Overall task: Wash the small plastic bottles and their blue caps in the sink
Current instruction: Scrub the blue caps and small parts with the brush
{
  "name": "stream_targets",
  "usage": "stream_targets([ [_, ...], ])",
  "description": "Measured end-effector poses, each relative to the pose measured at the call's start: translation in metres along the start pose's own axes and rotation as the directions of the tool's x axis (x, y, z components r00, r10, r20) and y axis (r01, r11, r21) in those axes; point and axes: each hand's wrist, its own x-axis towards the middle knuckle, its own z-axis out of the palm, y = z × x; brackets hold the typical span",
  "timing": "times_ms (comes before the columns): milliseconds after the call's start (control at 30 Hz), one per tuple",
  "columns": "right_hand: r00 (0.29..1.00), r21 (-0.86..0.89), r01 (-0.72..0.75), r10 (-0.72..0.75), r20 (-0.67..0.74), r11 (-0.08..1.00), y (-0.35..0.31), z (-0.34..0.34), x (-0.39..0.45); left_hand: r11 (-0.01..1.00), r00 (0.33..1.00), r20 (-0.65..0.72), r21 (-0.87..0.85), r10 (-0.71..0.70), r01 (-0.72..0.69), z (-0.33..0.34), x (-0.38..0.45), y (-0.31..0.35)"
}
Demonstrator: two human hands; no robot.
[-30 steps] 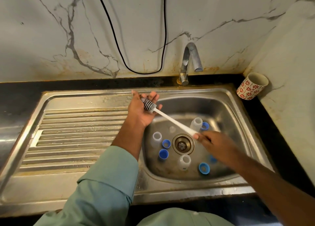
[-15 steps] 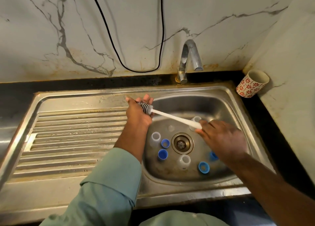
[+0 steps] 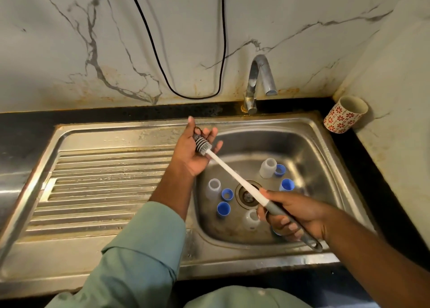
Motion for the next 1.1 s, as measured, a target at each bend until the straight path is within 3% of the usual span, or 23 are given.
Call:
stream_targets([
  [33, 0.998, 0.013, 0.058, -0.058, 0.003, 0.998, 0.005, -0.003, 0.003, 1.000, 0.998, 0.059, -0.001, -0.004, 0.004, 0.002, -0.004, 0.002],
  [67, 0.990, -0.125, 0.127, -0.134, -0.053, 0.984, 0.009, -0.005, 0.003, 1.000, 0.997, 0.070, 0.006, 0.007, -0.007, 0.004, -0.007, 0.002],
  [100, 0.923, -0.513, 0.190, -0.330, -0.197, 0.837, 0.014, -0.007, 0.004, 0.999, 0.999, 0.034, 0.018, 0.026, -0.026, 0.005, -0.008, 0.000],
  [133, 0.829, -0.811, 0.085, -0.492, -0.265, 0.579, 0.018, -0.010, 0.004, 0.999, 0.998, -0.041, 0.020, 0.044, -0.043, 0.006, -0.006, -0.003],
  [200, 0.726, -0.918, -0.040, -0.620, -0.298, 0.395, 0.017, -0.006, 0.003, 0.998, 0.982, -0.178, 0.026, 0.068, -0.065, 0.009, -0.002, -0.006],
  [267, 0.837, -0.653, 0.131, -0.437, -0.331, 0.746, 0.011, 0.002, -0.003, 0.998, 0.972, -0.226, 0.002, 0.061, -0.062, 0.012, 0.002, -0.002],
  [300, 0.950, -0.344, 0.139, -0.223, -0.217, 0.929, 0.012, 0.005, -0.003, 0.998, 0.973, -0.227, -0.033, 0.036, -0.044, 0.011, 0.005, 0.001],
  [333, 0.993, -0.123, 0.075, -0.084, -0.077, 0.990, 0.013, 0.006, -0.006, 0.997, 0.975, -0.220, -0.080, 0.003, -0.022, 0.009, 0.007, 0.002],
  [367, 0.998, -0.102, 0.064, -0.066, -0.018, 0.993, 0.012, 0.006, -0.008, 0.992, 0.979, -0.202, -0.126, -0.024, -0.002, 0.007, 0.008, 0.001],
  [567, 0.966, -0.300, 0.181, -0.227, -0.125, 0.936, 0.010, 0.000, -0.012, 0.940, 0.991, -0.133, -0.336, 0.011, -0.055, -0.012, 0.007, 0.006],
  [700, 0.851, -0.654, 0.288, -0.500, -0.161, 0.700, 0.009, 0.008, -0.004, 0.974, 0.998, -0.066, -0.224, 0.017, -0.032, -0.005, 0.002, 0.007],
  [767, 0.809, -0.684, 0.316, -0.564, -0.168, 0.658, 0.003, 0.020, 0.006, 0.988, 0.998, -0.063, -0.155, -0.024, 0.014, 0.006, -0.004, -0.007],
  [900, 0.806, -0.663, 0.314, -0.560, -0.192, 0.679, -0.001, 0.033, 0.011, 0.980, 0.976, -0.217, -0.195, -0.010, -0.034, 0.016, -0.002, -0.002],
  [1000, 0.848, -0.758, 0.263, -0.518, -0.114, 0.597, 0.006, 0.040, 0.000, 0.951, 0.955, -0.289, -0.275, 0.058, -0.141, 0.011, 0.002, 0.006],
  [1100, 0.842, -0.757, 0.243, -0.520, -0.147, 0.607, -0.005, 0.045, 0.007, 0.992, 0.965, -0.256, -0.097, 0.049, -0.076, 0.014, -0.001, -0.013],
])
